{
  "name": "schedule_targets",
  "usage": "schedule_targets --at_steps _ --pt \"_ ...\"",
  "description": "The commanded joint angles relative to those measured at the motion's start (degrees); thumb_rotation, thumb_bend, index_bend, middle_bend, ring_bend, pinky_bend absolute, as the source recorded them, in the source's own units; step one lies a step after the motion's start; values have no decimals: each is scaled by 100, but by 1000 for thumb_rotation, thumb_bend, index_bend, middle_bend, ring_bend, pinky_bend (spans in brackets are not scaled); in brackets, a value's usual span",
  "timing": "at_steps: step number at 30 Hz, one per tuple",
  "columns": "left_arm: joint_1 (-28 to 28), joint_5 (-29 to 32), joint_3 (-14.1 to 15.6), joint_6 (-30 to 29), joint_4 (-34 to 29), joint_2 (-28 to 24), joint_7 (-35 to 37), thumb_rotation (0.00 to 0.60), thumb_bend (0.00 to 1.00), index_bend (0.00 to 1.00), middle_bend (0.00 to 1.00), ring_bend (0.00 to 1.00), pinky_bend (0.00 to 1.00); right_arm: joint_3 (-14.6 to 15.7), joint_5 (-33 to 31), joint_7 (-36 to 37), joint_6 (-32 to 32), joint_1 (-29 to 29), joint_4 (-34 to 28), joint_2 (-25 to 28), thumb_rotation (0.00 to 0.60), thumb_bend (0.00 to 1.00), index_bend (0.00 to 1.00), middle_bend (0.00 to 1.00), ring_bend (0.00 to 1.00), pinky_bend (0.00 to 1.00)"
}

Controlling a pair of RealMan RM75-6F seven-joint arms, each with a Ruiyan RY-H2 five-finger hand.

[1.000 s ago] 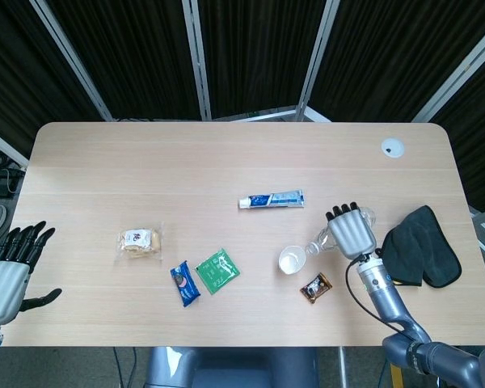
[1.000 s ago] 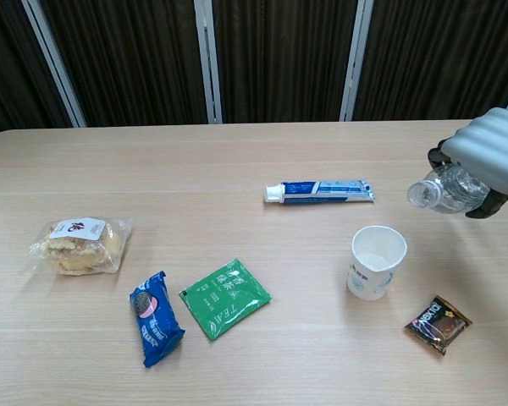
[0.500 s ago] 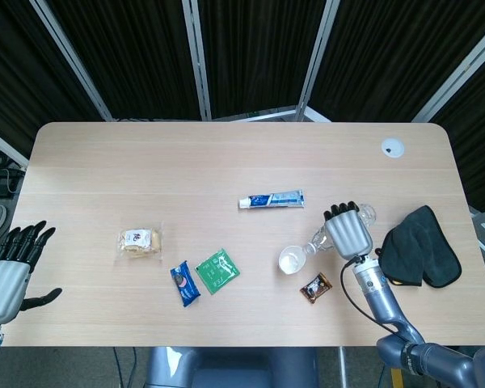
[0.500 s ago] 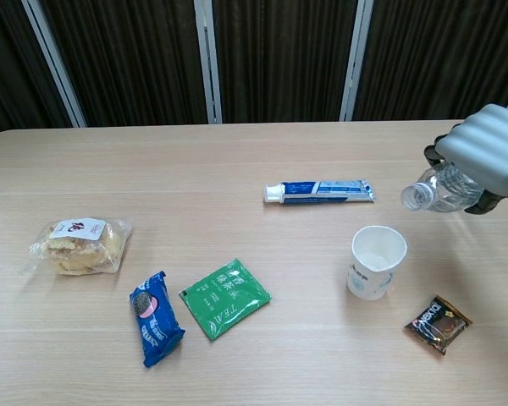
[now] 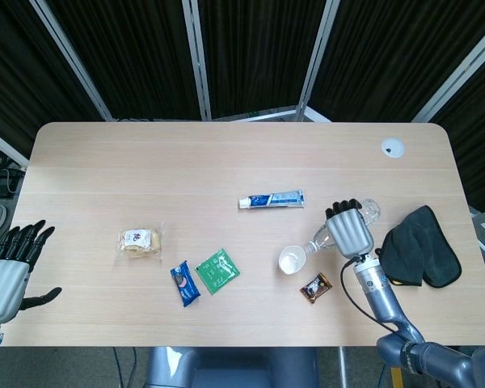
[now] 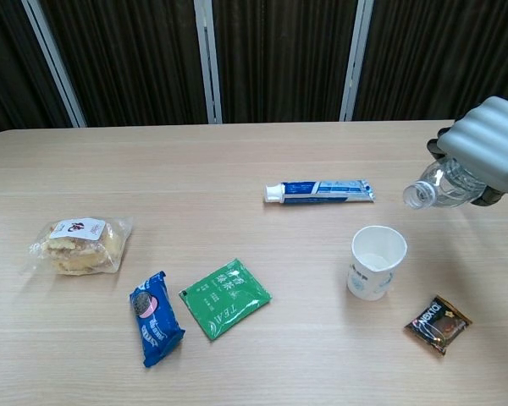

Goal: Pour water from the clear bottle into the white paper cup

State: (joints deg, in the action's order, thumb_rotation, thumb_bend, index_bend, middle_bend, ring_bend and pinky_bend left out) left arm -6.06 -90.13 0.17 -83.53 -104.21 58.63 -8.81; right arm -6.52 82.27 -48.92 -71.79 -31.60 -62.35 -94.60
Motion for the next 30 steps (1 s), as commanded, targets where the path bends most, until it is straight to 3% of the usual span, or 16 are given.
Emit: schedule_targets --at_steps 1,30 --pt "1 -1 1 -1 -1 1 -5 600 0 4 0 0 0 17 12 -25 -13 13 17 -19 600 571 588 678 644 475" --pt "3 14 -18 -32 -5 16 -51 600 0 4 0 0 0 107 306 -340 -181 15 285 -104 600 572 588 678 647 476"
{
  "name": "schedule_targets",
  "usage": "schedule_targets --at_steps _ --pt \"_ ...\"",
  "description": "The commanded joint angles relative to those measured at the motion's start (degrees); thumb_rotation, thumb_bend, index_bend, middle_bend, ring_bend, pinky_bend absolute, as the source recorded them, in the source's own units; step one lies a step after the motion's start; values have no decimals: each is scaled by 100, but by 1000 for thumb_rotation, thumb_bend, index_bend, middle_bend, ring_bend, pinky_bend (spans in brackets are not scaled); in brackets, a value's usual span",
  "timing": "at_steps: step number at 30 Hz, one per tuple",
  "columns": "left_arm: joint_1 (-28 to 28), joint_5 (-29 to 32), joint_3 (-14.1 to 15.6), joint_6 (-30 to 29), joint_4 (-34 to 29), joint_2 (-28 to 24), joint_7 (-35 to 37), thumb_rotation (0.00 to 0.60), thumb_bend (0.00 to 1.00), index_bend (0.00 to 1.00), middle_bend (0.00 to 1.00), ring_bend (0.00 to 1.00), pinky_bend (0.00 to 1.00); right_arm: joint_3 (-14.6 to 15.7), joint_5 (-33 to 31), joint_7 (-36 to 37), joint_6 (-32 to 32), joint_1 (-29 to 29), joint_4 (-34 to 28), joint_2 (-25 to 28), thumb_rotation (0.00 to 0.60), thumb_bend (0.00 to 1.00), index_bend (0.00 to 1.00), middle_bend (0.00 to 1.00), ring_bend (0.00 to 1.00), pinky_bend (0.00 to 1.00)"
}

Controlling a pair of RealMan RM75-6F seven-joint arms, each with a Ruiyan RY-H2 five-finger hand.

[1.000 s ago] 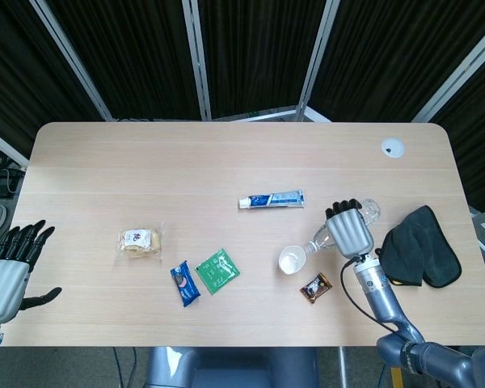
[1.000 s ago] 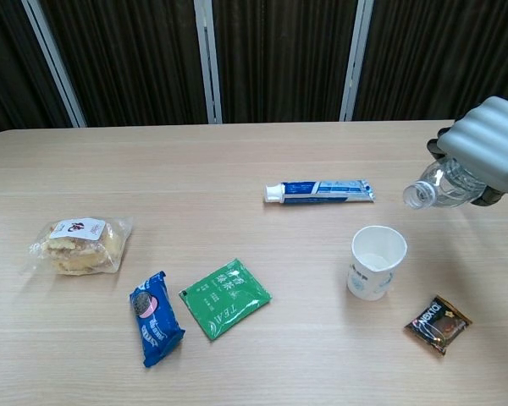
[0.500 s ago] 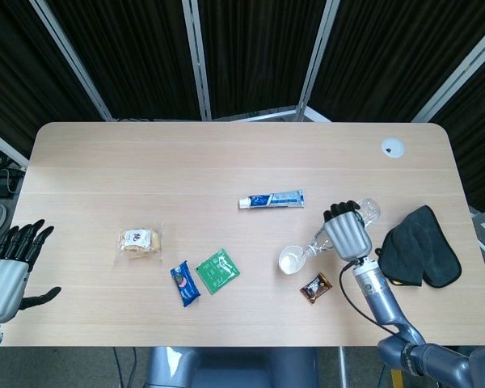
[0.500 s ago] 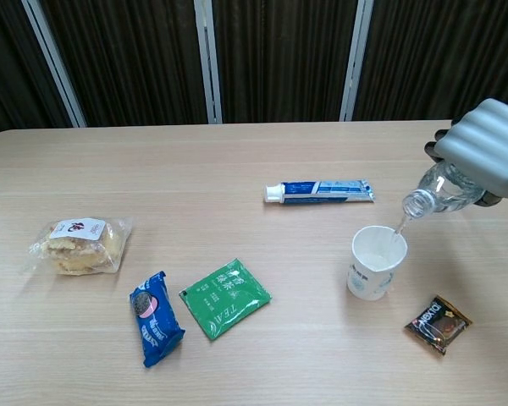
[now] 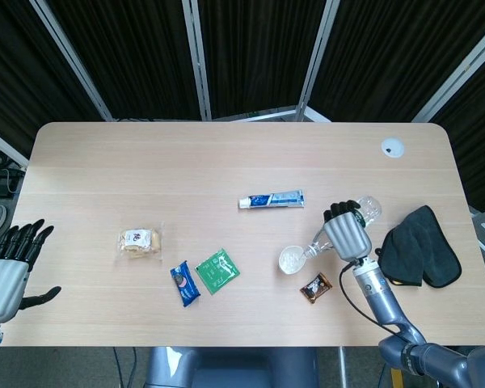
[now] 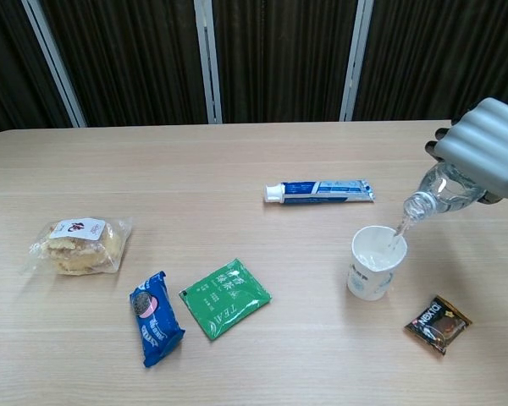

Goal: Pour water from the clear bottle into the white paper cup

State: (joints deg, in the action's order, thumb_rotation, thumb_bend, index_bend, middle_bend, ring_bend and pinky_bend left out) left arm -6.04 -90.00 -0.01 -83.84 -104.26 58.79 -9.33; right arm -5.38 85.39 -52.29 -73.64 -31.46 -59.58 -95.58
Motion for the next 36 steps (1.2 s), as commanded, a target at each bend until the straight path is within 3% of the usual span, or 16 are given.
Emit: schedule_targets --at_steps 1,19,31,36 --pt "0 3 0 1 -2 -1 1 600 0 4 0 0 0 -11 -11 -8 9 2 16 -11 600 571 588 678 647 476" --pt "-7 16 1 20 -15 -10 5 600 0 3 0 0 0 -118 -156 121 71 26 34 -60 600 572 590 678 648 476" --pt "-34 78 -12 81 -6 17 -52 600 0 3 0 0 0 -600 -749 1994 369 81 -728 135 600 572 589 679 648 476" --pt "-57 138 -22 137 -7 43 -96 600 0 3 0 0 0 -898 -1030 3152 520 77 -938 217 600 574 590 678 648 476"
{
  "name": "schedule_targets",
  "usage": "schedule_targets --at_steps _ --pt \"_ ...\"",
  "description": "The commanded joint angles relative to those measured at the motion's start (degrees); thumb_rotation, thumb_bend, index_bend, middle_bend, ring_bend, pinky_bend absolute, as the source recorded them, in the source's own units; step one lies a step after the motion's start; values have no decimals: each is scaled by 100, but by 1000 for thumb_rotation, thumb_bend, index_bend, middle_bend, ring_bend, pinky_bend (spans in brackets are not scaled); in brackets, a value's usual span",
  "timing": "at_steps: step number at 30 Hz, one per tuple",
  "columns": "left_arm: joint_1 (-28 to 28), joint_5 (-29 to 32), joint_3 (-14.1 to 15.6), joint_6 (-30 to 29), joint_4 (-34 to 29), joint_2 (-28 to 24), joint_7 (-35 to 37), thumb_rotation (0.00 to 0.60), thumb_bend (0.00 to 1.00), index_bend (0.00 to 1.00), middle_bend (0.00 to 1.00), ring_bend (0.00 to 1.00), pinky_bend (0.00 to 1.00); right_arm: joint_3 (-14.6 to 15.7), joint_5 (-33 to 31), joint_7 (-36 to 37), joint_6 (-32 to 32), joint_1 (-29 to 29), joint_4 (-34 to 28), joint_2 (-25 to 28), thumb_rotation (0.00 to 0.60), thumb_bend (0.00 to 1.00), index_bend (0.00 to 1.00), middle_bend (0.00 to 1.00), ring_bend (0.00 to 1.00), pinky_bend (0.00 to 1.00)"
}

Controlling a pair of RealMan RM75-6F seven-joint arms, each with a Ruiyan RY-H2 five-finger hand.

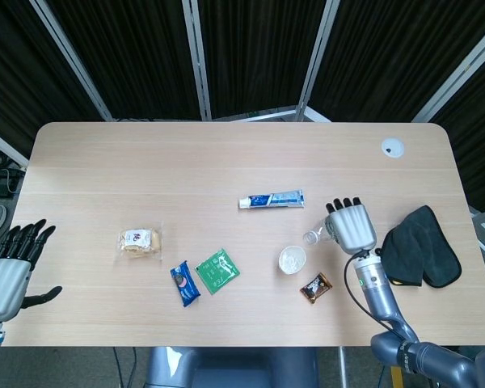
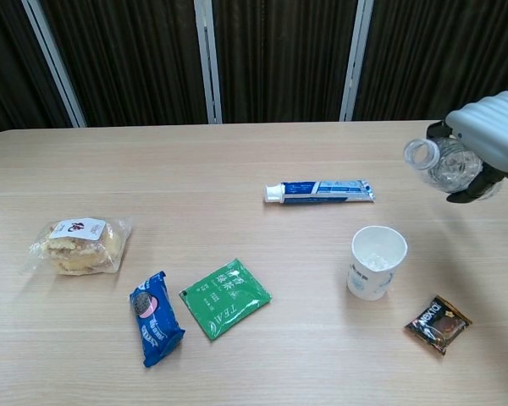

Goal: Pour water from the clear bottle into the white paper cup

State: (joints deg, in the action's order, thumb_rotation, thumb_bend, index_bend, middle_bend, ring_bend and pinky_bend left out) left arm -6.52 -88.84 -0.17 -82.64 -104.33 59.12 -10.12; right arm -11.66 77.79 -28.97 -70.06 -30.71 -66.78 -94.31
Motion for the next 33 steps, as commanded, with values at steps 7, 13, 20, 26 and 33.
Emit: schedule_targets --at_steps 7,13,20,26,33 --pt "-36 58 -27 44 -13 51 -115 600 0 4 0 0 0 -613 -642 2753 795 -107 -73 131 600 574 588 678 648 476" --pt "-62 145 -43 106 -9 80 -174 600 0 4 0 0 0 -663 -645 4199 1218 -178 231 50 600 575 585 678 648 476" --pt "-79 215 -55 139 -1 125 -270 600 0 4 0 0 0 -606 -422 5108 1187 -282 852 -275 600 575 585 678 646 477" --pt "-91 277 -69 166 2 118 -244 600 0 3 0 0 0 -501 -341 5343 1217 -362 1247 -518 600 574 584 678 638 476" --pt "-98 318 -77 173 21 118 -245 600 0 4 0 0 0 -429 -378 5535 1390 -412 1472 -658 600 574 584 677 628 476"
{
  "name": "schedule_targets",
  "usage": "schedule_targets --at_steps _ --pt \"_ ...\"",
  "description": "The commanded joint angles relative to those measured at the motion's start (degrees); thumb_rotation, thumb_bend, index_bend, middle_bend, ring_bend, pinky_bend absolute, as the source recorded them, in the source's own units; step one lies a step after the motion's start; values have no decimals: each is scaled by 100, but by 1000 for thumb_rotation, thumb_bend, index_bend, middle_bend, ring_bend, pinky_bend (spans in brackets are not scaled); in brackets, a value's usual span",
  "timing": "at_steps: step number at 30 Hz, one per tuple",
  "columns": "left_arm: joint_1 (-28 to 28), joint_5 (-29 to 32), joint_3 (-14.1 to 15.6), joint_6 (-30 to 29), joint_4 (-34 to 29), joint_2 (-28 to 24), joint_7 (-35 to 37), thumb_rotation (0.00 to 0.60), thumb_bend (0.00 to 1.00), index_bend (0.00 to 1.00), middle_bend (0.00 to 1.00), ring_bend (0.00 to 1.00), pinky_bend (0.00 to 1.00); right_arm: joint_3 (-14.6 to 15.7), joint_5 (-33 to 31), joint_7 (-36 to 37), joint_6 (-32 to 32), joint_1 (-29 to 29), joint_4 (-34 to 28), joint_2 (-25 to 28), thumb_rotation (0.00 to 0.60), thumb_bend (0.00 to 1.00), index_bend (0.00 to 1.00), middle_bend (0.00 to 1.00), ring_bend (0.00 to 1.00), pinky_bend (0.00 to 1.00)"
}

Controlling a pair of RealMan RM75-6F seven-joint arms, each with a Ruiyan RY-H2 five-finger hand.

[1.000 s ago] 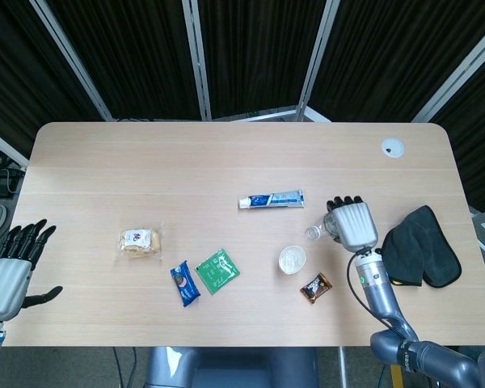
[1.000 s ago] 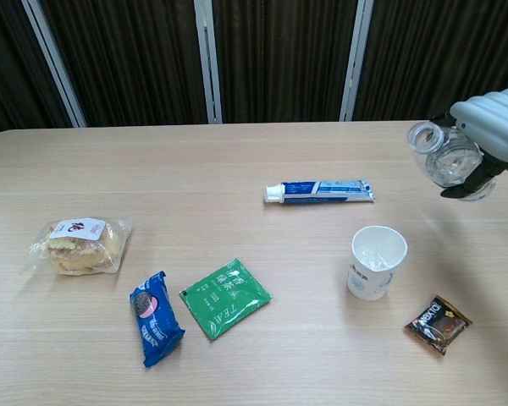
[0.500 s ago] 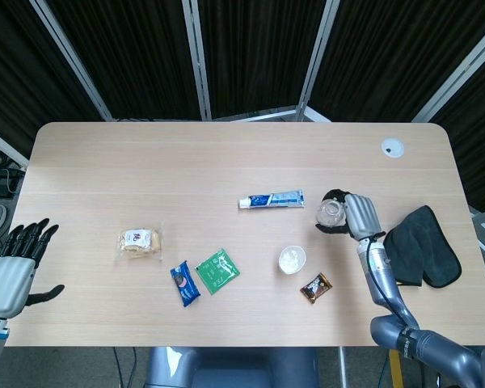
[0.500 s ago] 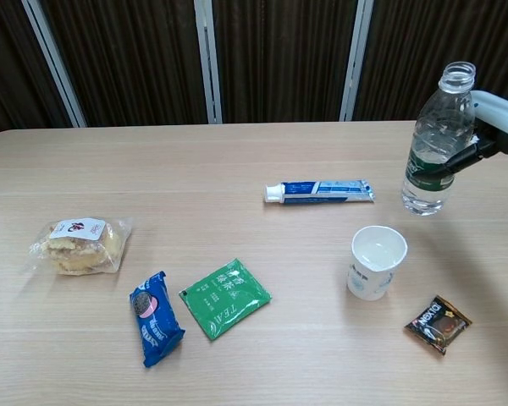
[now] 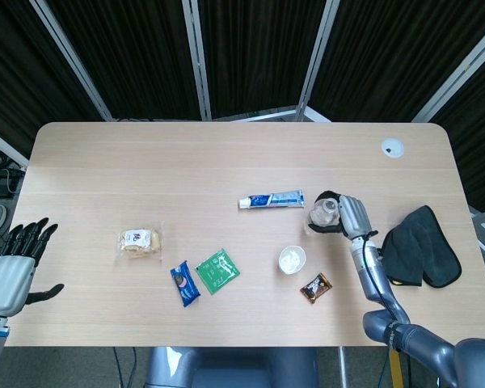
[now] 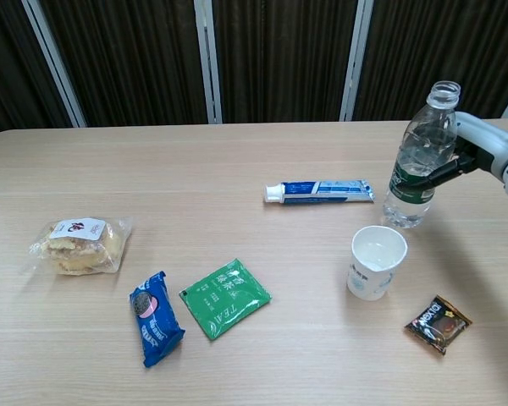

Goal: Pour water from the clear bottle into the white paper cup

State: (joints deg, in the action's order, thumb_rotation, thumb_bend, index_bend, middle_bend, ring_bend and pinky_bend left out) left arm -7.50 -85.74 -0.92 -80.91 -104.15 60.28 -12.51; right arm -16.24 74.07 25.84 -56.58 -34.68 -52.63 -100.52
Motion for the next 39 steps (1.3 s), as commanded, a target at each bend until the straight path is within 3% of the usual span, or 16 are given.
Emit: schedule_targets --at_steps 1,7,9,11,14,17,24,29,39 --pt "-3 16 -3 4 6 7 -12 600 0 4 0 0 0 38 -4 83 54 -17 85 -50 600 574 583 677 627 476" --pt "-12 44 8 30 -2 31 -84 600 0 4 0 0 0 104 53 265 95 -36 268 -101 600 533 573 659 595 476" --pt "-12 47 11 32 -8 37 -95 600 0 4 0 0 0 143 100 334 101 -37 300 -94 600 431 542 623 559 475" --pt "-13 51 12 35 -9 41 -107 600 0 4 0 0 0 211 173 418 135 -40 320 -65 600 250 461 538 471 444" --pt "-15 52 17 38 -16 48 -121 600 0 4 0 0 0 344 290 609 289 -55 287 46 600 19 305 359 281 331" --pt "-13 34 26 30 -26 47 -123 600 0 5 0 0 0 401 332 741 384 -62 227 139 600 0 216 266 191 262" --pt "-10 19 33 20 -29 29 -88 600 0 4 0 0 0 478 413 840 368 -37 147 263 600 0 113 199 116 173" --pt "-9 -8 42 14 -40 5 -39 600 0 4 0 0 0 597 530 914 327 27 -46 479 600 0 2 20 3 5" --pt "30 -179 98 -75 -95 -84 90 600 0 4 0 0 0 951 588 -385 251 313 -837 1419 600 0 0 0 0 0"
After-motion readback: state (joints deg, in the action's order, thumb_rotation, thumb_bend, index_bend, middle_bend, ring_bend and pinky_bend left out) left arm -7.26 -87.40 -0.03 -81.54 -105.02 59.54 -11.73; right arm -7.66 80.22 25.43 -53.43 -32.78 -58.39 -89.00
